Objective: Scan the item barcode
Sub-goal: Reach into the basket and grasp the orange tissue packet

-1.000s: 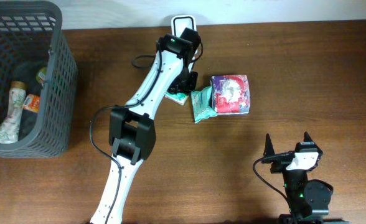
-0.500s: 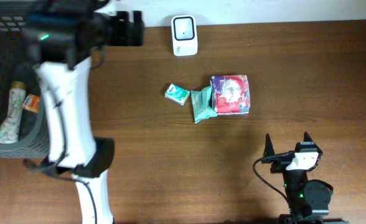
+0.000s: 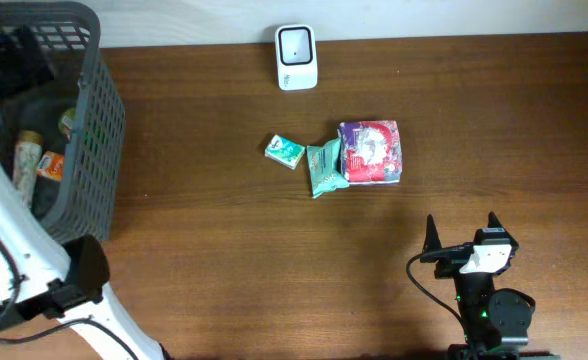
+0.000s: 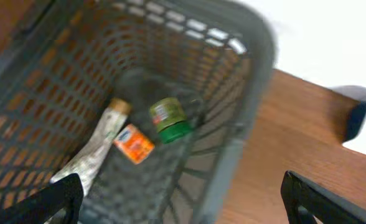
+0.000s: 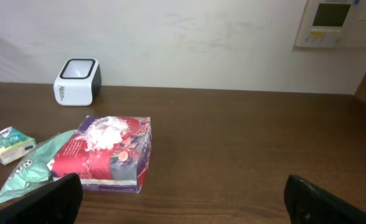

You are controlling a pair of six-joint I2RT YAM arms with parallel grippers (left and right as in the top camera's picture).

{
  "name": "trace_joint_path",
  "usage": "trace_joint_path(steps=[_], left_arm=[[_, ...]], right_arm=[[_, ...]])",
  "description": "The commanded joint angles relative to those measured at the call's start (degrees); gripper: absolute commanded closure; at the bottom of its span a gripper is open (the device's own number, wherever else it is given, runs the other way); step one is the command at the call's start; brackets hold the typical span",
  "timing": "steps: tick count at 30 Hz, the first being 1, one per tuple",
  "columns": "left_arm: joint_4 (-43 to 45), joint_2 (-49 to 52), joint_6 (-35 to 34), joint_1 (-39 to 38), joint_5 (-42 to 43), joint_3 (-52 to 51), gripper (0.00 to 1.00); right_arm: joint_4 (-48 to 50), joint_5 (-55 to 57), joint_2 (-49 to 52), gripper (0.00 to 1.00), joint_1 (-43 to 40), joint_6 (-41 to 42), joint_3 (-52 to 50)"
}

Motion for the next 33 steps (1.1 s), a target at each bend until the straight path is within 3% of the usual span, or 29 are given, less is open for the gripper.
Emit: trace_joint_path(steps=[1,5,10,11,12,14,15,19,21,28,30,33], left_arm=[[2.4,-0.4,0.3,5.0,-0.3,-6.4,0.01],[11.7,-0.3,0.3,10.5,-0.5,-18.5,0.01],[21.5,-0.3,-1.0,11.4,-8.2,-39.1,0.0],[23.0,-0.3,-1.0,11.4,-7.8,-41.3,0.09],[24.7,-0.2,1.9,11.3,-5.3,-42.9,0.16],[26.4,-0.1,11.7,11.0,2.0,-43.4,0.13],[26.6,0.4,13.2,10.9,1.7,-43.4,0.13],[26.0,4.3,13.3,10.1,-0.4,-48.0,0.16],[27.6,6.0,17.0,9.1,-3.1,-52.0,0.16],[39.4,7.2,25.7,4.5,-11.2,-60.9,0.27],[42.8,7.2,26.9,4.7,-18.0,-64.8,0.3],[45.9,7.2,30.8,4.6,-15.0,-67.8,0.31]], right_arm=[[-0.1,0.3,-0.3,0.01,0.3,0.1,-0.5],[-0.1,0.3,-0.3,0.01,0.3,0.1,-0.5],[-0.1,0.3,-0.3,0.01,0.3,0.1,-0.5],[-0.1,0.3,-0.3,0.01,0.3,0.1,-0.5],[-0.1,0.3,-0.3,0.01,0.3,0.1,-0.5],[-0.1,0.3,-0.3,0.01,0.3,0.1,-0.5],[-0.1,0.3,-0.3,0.01,0.3,0.1,-0.5],[-0.1,0.3,-0.3,0.01,0.3,0.1,-0.5],[-0.1,0.3,-0.3,0.01,0.3,0.1,-0.5],[-0.1,0.3,-0.3,0.01,0.3,0.1,-0.5],[-0.1,0.3,-0.3,0.01,0.3,0.1,-0.5],[-0.1,0.3,-0.3,0.01,0.3,0.1,-0.5]])
